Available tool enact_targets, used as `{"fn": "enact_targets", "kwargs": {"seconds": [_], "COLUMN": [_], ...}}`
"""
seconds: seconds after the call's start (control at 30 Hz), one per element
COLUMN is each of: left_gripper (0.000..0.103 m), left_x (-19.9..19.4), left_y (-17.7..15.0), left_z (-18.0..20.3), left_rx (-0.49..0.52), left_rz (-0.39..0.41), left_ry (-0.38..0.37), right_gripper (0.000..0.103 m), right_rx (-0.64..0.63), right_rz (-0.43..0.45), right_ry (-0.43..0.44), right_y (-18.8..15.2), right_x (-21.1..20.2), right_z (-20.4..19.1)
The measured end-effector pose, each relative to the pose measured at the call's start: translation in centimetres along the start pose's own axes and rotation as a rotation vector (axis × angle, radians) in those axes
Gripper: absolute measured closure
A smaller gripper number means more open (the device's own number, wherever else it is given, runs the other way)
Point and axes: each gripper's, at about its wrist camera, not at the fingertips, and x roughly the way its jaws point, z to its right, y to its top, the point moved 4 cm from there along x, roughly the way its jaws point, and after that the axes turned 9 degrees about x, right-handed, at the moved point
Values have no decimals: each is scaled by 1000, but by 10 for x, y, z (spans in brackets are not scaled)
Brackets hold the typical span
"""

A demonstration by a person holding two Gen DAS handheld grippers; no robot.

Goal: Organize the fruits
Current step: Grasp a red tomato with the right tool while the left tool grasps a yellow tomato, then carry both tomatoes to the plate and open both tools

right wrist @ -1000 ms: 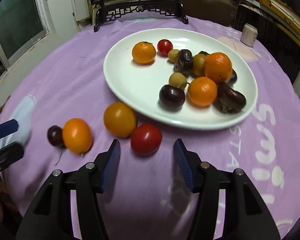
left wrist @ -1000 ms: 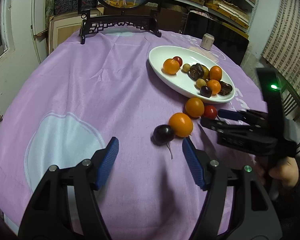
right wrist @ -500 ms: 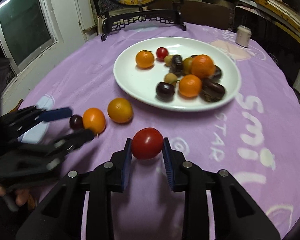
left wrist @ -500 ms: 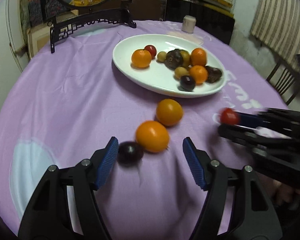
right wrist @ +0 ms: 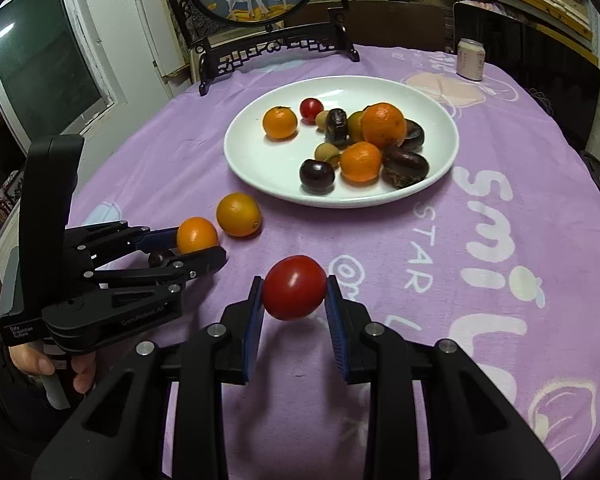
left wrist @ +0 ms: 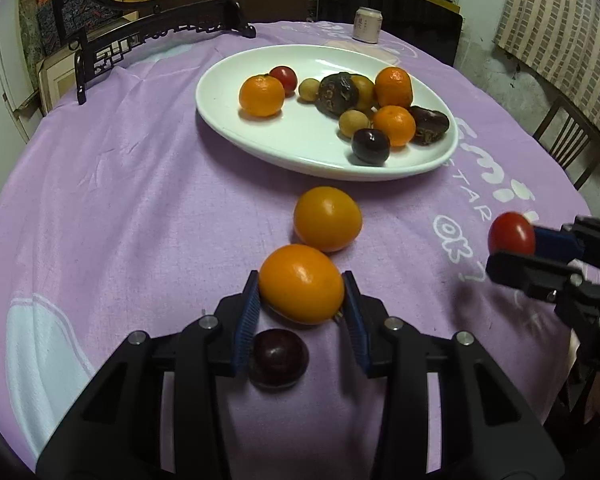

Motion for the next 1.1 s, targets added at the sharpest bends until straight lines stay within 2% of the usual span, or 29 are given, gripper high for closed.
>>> {"fn": "enact_targets", "kwargs": {"seconds": [0.4, 0.63, 0.77, 1.0, 1.1], "left_gripper": [62, 62, 62, 62, 62], "left_x": [-68, -68, -55, -14, 6], "left_y": [9, 20, 47, 119, 136], "left_z": [-6, 0, -4, -20, -27], "left_rx": [-30, -24, -20, -29, -48], "left_rz": [140, 137, 125, 92, 67], "left_ry": [-23, -30, -13, 32, 32], "right_gripper": [72, 72, 72, 73, 73], "right_rx": [-8, -16, -12, 21, 36], "right_rz": [32, 36, 56, 92, 103], "right_ry": [19, 25, 5, -108, -129], "right_y": [1, 10, 36, 108, 136], "right_x": [-12, -12, -10, 20, 35], "right_z": [-5, -5, 6, 43, 54]}}
